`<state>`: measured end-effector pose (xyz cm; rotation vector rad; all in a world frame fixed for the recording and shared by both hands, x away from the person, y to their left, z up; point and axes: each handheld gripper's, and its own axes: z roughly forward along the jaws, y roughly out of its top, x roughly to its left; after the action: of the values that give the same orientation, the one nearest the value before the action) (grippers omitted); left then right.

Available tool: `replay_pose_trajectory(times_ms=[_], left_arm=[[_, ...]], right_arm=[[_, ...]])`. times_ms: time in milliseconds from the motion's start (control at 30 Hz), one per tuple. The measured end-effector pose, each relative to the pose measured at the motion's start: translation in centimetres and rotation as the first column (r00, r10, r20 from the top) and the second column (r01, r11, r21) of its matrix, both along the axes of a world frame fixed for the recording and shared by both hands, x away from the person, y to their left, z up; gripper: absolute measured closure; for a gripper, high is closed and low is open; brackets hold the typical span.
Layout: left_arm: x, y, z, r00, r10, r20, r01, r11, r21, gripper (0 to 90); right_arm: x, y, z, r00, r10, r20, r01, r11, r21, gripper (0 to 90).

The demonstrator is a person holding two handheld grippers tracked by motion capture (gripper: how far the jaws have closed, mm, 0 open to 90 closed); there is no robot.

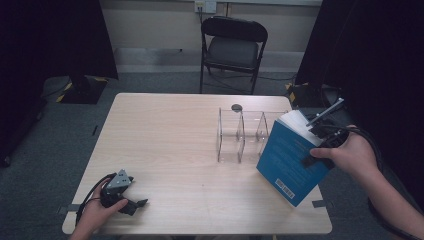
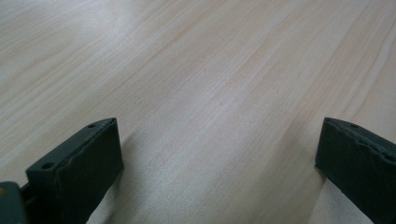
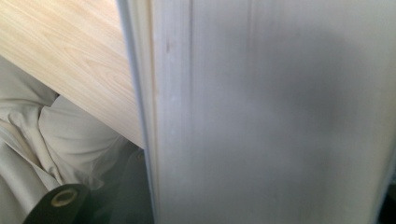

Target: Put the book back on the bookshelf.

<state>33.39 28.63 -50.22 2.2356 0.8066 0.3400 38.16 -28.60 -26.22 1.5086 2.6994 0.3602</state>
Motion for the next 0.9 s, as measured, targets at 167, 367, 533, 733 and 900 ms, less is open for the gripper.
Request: replay_pose_trajectory(times_ms=[167, 367, 533, 733, 900], left_arm=[[0.0, 0.0, 0.0, 1.0, 0.0, 0.0, 0.0, 1.0, 0.0, 0.0], [0.0, 0.0, 0.0, 1.0, 0.0, 0.0, 0.0, 1.0, 0.0, 0.0], [0.0, 0.0, 0.0, 1.0, -0.001, 0.0, 0.001, 1.0, 0.0, 0.0], [0.0, 0.0, 0.0, 1.0, -0.001, -0.001, 0.001, 1.0, 0.0, 0.0], [0.0, 0.0, 0.0, 1.0, -0.001, 0.001, 0.001, 1.0, 0.0, 0.0]], right_arm=[[0.3, -0.6, 0.2, 0.9999, -0.013, 0.012, 0.013, 1.0, -0.013, 61.6], [1.0, -0.8, 0.6, 0.9992, -0.04, 0.008, 0.04, 0.999, -0.02, 61.6], [1.6, -0.7, 0.6, 0.9991, -0.042, 0.008, 0.043, 0.998, -0.035, 61.6], [1.8, -1.2, 0.4, 0.9985, -0.055, -0.003, 0.055, 0.998, -0.039, 61.6], [1.8, -1.8, 0.6, 0.9973, -0.074, 0.0, 0.074, 0.996, -0.051, 61.6]])
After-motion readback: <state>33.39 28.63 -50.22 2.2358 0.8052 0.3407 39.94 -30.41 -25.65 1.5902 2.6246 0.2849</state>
